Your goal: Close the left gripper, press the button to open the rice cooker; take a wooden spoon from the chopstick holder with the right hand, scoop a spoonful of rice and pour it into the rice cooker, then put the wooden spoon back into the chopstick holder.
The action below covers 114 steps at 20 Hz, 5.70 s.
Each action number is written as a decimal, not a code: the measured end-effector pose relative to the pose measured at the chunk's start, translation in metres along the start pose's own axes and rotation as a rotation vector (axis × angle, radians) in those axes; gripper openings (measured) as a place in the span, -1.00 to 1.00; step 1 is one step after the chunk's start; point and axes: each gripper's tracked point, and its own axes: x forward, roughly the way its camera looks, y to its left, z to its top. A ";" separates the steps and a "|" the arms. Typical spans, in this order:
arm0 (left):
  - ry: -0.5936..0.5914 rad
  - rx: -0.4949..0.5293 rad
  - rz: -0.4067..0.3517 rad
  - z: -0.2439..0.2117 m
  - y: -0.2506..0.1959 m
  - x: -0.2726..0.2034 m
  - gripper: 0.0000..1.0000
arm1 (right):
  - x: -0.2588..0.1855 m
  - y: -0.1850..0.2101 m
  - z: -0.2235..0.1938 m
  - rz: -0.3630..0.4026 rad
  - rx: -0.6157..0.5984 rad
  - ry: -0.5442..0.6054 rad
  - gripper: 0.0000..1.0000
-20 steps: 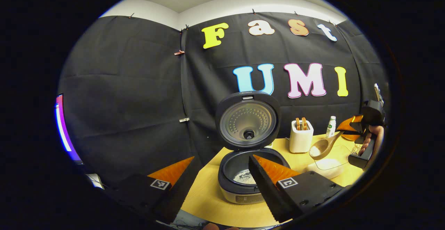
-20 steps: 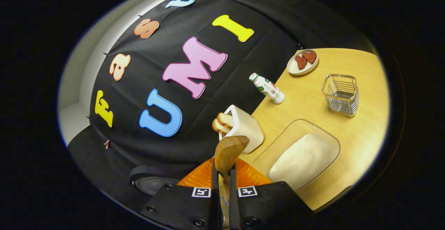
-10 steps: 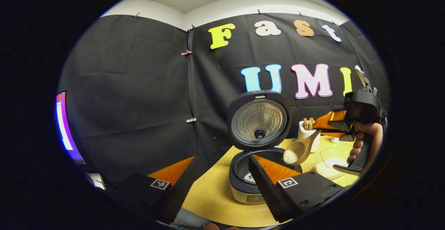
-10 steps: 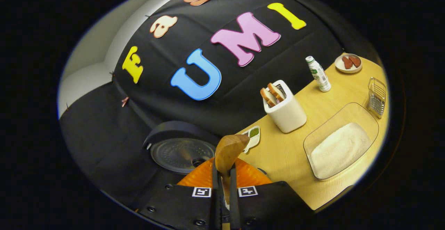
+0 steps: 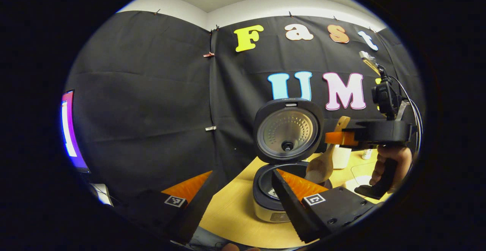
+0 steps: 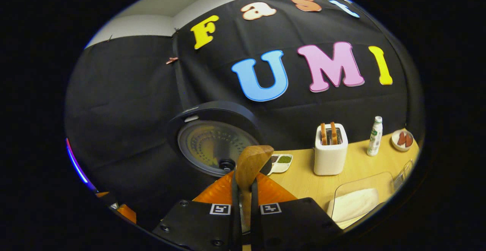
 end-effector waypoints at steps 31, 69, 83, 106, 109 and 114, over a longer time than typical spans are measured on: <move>0.009 -0.012 -0.131 0.011 -0.113 0.002 0.94 | -0.083 -0.226 0.056 -0.298 -0.041 -0.088 -0.74; -0.009 0.068 -0.203 0.026 -0.223 -0.029 0.94 | -0.208 -0.503 -0.025 -0.857 0.071 0.098 -0.20; -0.201 0.107 -0.163 0.104 -0.179 0.041 0.94 | -0.212 -0.419 0.014 -0.721 0.037 -0.040 -0.10; -0.036 0.082 -0.187 0.152 -0.149 0.239 0.92 | -0.209 -0.325 0.042 -0.636 -0.112 -0.074 0.14; -0.029 0.066 -0.188 0.151 -0.148 0.234 0.96 | -0.209 -0.324 0.046 -0.636 -0.118 -0.080 0.14; -0.028 0.049 -0.186 0.137 -0.144 0.201 0.98 | -0.210 -0.319 0.046 -0.622 -0.123 -0.077 0.14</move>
